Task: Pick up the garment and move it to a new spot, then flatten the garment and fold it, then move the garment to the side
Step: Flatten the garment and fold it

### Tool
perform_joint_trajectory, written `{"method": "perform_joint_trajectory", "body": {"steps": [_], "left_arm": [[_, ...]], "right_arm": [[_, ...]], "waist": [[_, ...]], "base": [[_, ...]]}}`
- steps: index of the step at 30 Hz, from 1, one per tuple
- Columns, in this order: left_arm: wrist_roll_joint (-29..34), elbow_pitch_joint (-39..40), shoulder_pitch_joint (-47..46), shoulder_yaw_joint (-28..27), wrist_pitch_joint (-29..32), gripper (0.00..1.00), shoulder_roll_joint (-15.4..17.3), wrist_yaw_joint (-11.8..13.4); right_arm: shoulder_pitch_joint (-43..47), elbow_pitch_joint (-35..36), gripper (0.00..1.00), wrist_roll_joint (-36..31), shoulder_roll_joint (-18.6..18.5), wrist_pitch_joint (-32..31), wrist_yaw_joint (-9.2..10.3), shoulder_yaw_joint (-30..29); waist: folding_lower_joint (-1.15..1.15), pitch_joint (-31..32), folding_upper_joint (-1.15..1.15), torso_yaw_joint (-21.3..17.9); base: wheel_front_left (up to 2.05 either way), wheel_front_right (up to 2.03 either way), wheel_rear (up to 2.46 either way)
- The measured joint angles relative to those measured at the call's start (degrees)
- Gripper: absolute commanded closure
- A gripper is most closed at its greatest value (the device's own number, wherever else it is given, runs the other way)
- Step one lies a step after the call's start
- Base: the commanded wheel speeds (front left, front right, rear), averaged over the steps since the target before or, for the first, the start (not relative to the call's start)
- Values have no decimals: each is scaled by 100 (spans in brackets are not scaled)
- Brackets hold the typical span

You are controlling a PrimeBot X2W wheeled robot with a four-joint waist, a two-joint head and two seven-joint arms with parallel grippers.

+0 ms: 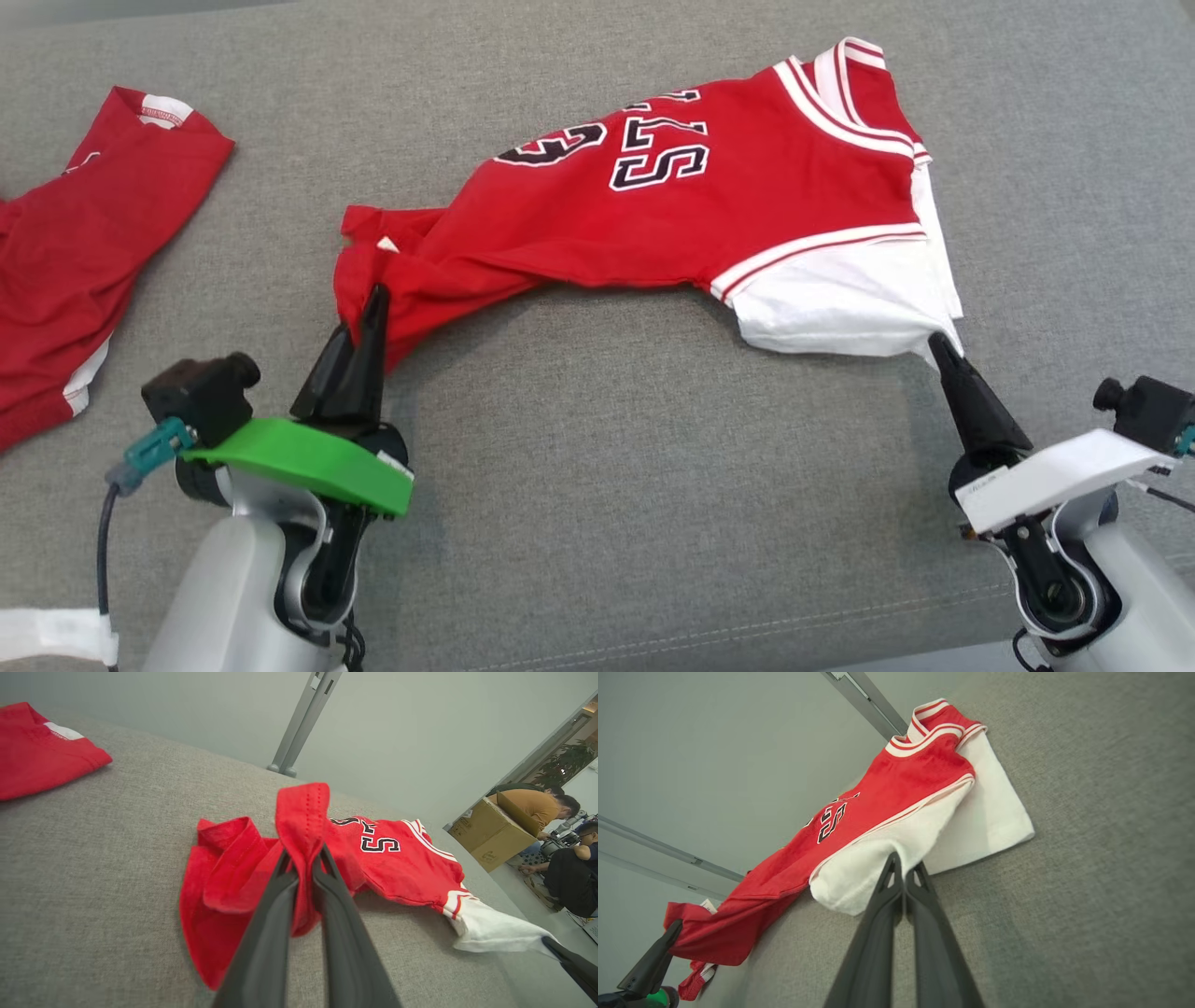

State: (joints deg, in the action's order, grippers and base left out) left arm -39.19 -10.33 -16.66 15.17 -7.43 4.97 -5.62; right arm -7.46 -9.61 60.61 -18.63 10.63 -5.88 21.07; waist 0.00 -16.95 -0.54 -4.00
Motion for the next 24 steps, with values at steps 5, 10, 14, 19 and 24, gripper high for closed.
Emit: {"method": "perform_joint_trajectory", "body": {"steps": [5,10,14,19,24], "left_arm": [[-109,-230,329,224,-352,55,-80,-70],[-91,-401,414,492,-533,16,-62,-126],[-5,-404,532,616,-581,0,-32,-144],[68,-459,871,820,-602,0,11,-144],[41,-557,1262,916,-626,0,23,-144]], "right_arm": [[340,21,100,13,-90,77,-7,-29],[354,172,100,13,-129,127,-8,-64],[416,283,100,12,-261,151,-13,-193],[704,279,100,11,-524,196,-13,-494],[1038,285,100,104,-690,244,-4,-724]], "waist": [[0,-29,0,-8],[0,-51,0,47],[0,-38,0,71],[0,51,0,105],[0,154,0,193]], "base": [[0,0,0],[0,0,0],[0,0,0],[0,0,0],[0,0,0]]}}
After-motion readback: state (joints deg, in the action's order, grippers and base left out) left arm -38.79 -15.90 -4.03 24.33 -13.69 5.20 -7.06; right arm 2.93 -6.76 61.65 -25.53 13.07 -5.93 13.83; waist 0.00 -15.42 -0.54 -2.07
